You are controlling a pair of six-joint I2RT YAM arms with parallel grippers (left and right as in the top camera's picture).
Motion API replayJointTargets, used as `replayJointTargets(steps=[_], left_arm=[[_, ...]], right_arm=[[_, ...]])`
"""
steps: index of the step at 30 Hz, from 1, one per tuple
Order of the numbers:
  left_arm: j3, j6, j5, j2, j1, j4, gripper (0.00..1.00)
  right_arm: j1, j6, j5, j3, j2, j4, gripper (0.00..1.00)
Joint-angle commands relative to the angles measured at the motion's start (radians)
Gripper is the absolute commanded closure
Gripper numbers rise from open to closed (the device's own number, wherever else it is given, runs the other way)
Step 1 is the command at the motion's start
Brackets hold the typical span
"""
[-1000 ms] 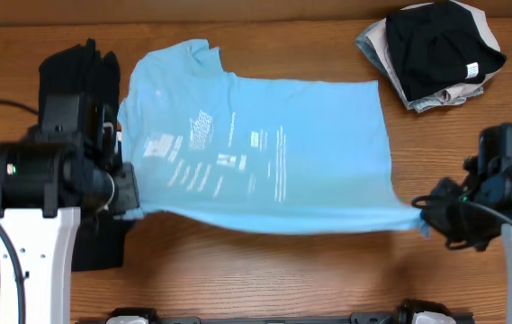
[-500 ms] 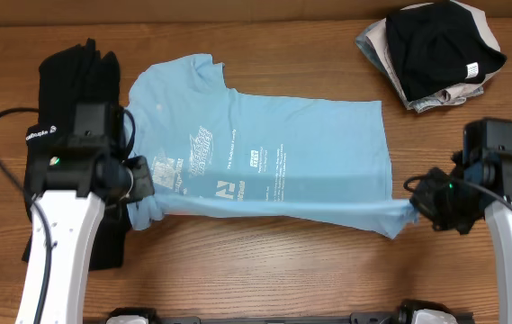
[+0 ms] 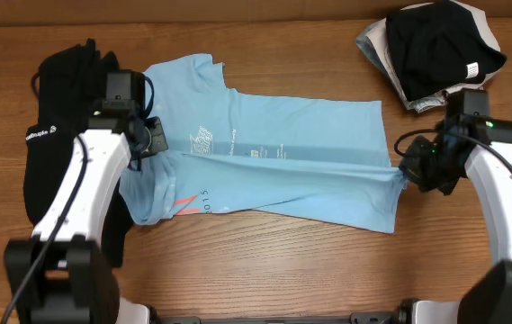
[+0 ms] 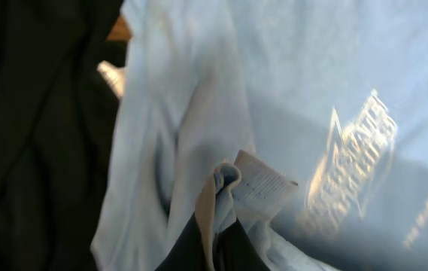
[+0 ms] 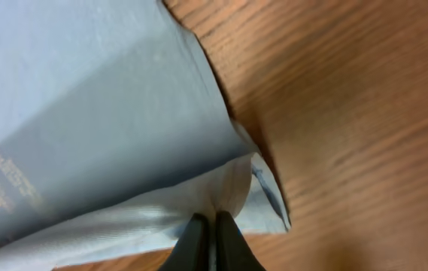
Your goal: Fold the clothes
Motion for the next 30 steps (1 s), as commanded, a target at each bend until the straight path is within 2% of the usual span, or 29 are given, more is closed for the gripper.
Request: replayJointTargets(steps=[1,5,8,10,12,14,15,16,17,20,22,24,27,30], left_arm=[[-0.001,0.017,-0.032,0.063,0.012,0.042,0.95],[-0.001,0.016,-0.034,0.127,0.012,0.092,0.95],[-0.001,0.016,-0.034,0.158,0.012,0.118,0.86],[-0.001,0.016,-0.034,0.166,0.012,0.13,0.76],[-0.001,0.016,-0.034,0.167,0.012,0.143,0.71],[0.0,0.017,-0.034,0.167,0.012,0.157,0.6],[0.0,0.017,-0.035,0.167,0.012,0.162,0.53],[0.0,0.017,-0.035,0.167,0.012,0.166,0.47],[0.0,0.021,-0.035,0.166,0.013,0.171,0.4],[0.02,0.053,-0.034,0.166,0.018,0.17,0.2],[0.075,0.072,-0.021,0.166,0.024,0.121,0.13],[0.161,0.124,0.005,0.166,0.025,0.043,0.02],[0.333,0.245,0.092,0.166,0.022,-0.092,0.0],[0.499,0.278,0.146,0.166,0.022,-0.176,0.0]], right_arm=[[-0.001,-0.027,0.018,0.0,0.046,0.034,0.96],[0.002,-0.037,0.017,0.0,0.1,0.092,0.96],[0.013,-0.047,0.018,0.0,0.14,0.136,0.96],[0.024,-0.046,0.018,0.0,0.164,0.161,0.96],[0.038,-0.046,0.006,0.0,0.187,0.19,0.82],[0.049,-0.046,-0.009,0.0,0.202,0.219,0.51],[0.052,-0.046,-0.009,0.0,0.208,0.232,0.3],[0.052,-0.046,-0.008,0.0,0.21,0.242,0.19],[0.052,-0.046,-0.008,0.0,0.211,0.252,0.15],[0.052,-0.047,-0.008,0.014,0.21,0.267,0.1],[0.051,-0.06,-0.01,0.049,0.208,0.247,0.1],[0.051,-0.111,-0.029,0.114,0.206,0.2,0.1],[0.053,-0.197,-0.061,0.246,0.206,0.099,0.1],[0.066,-0.216,-0.061,0.387,0.206,0.003,0.1]])
